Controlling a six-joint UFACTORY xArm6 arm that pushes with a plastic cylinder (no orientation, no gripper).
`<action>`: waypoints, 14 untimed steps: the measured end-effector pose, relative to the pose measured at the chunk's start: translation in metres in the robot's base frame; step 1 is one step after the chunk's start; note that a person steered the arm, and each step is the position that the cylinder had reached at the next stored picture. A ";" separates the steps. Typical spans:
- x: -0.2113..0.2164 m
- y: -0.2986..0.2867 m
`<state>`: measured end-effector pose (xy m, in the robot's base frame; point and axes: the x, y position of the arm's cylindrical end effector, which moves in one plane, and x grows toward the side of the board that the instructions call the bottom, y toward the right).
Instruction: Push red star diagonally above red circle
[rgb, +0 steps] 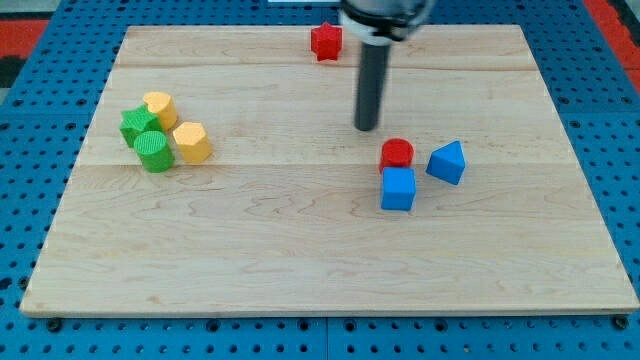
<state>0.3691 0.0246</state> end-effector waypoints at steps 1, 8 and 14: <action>-0.046 0.028; -0.139 -0.213; -0.016 -0.150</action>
<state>0.3532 -0.1254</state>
